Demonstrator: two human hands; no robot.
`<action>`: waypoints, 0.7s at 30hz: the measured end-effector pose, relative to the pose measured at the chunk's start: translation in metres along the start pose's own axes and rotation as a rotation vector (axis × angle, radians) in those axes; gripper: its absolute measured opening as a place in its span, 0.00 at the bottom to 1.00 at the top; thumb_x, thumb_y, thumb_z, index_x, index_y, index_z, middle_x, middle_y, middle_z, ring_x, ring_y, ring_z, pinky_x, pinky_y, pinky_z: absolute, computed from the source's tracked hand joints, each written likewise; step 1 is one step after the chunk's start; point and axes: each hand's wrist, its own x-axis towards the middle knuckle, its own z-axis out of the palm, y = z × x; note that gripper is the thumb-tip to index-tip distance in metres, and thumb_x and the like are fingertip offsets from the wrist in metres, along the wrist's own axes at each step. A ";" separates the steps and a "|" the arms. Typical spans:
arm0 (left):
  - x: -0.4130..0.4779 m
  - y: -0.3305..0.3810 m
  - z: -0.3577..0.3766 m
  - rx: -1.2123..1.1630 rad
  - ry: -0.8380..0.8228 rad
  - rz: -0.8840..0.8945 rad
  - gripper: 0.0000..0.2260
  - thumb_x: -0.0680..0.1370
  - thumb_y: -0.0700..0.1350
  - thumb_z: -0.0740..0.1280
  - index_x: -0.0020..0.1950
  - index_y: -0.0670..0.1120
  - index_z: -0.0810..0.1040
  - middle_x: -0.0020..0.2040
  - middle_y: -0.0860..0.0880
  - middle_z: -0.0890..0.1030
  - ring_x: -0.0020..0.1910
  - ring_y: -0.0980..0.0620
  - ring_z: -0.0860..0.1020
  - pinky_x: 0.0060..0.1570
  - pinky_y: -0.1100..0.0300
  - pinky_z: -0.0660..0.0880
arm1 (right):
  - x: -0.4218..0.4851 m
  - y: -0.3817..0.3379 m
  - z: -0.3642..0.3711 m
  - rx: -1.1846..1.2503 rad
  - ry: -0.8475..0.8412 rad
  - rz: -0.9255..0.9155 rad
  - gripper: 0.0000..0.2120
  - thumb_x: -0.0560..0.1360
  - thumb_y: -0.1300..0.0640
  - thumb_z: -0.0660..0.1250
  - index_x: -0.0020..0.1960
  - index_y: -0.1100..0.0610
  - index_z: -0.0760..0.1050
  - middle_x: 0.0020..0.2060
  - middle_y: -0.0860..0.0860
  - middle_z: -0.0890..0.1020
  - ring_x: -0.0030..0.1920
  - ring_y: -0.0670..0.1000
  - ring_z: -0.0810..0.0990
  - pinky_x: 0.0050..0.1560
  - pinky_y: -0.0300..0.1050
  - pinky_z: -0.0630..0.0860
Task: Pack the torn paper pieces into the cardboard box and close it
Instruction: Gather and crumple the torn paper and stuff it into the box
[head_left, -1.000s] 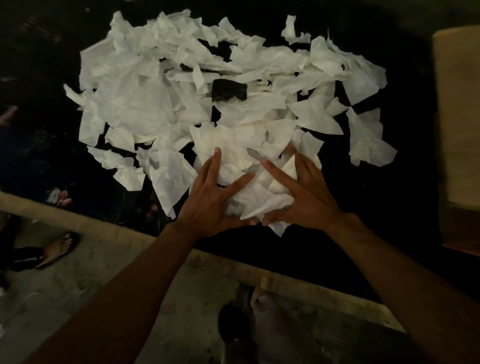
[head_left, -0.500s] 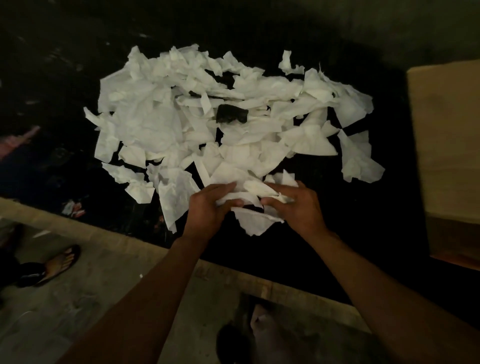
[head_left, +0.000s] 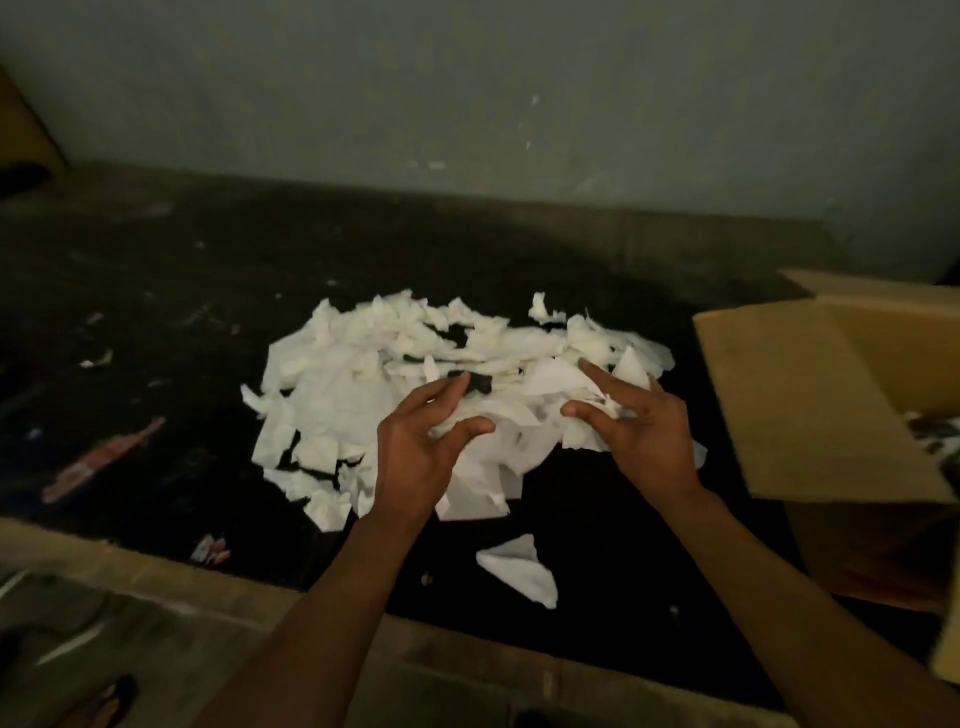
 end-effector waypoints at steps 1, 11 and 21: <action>0.006 0.009 0.001 0.001 -0.003 0.018 0.23 0.67 0.47 0.77 0.61 0.45 0.80 0.60 0.50 0.80 0.60 0.60 0.76 0.61 0.67 0.71 | 0.003 -0.009 -0.008 -0.018 0.021 -0.010 0.25 0.63 0.44 0.77 0.59 0.43 0.79 0.59 0.51 0.81 0.59 0.46 0.79 0.63 0.46 0.74; 0.032 0.127 0.070 -0.066 -0.108 0.283 0.24 0.69 0.47 0.76 0.63 0.45 0.78 0.58 0.56 0.77 0.57 0.71 0.73 0.56 0.77 0.66 | 0.009 -0.082 -0.137 -0.174 0.275 -0.079 0.26 0.62 0.40 0.73 0.60 0.39 0.75 0.48 0.43 0.82 0.45 0.42 0.80 0.43 0.26 0.73; 0.026 0.221 0.279 -0.107 -0.277 0.379 0.23 0.70 0.49 0.75 0.64 0.46 0.77 0.59 0.52 0.79 0.56 0.59 0.76 0.59 0.69 0.71 | -0.003 -0.010 -0.341 -0.378 0.561 0.072 0.21 0.63 0.31 0.68 0.55 0.27 0.72 0.61 0.50 0.79 0.59 0.52 0.77 0.61 0.56 0.74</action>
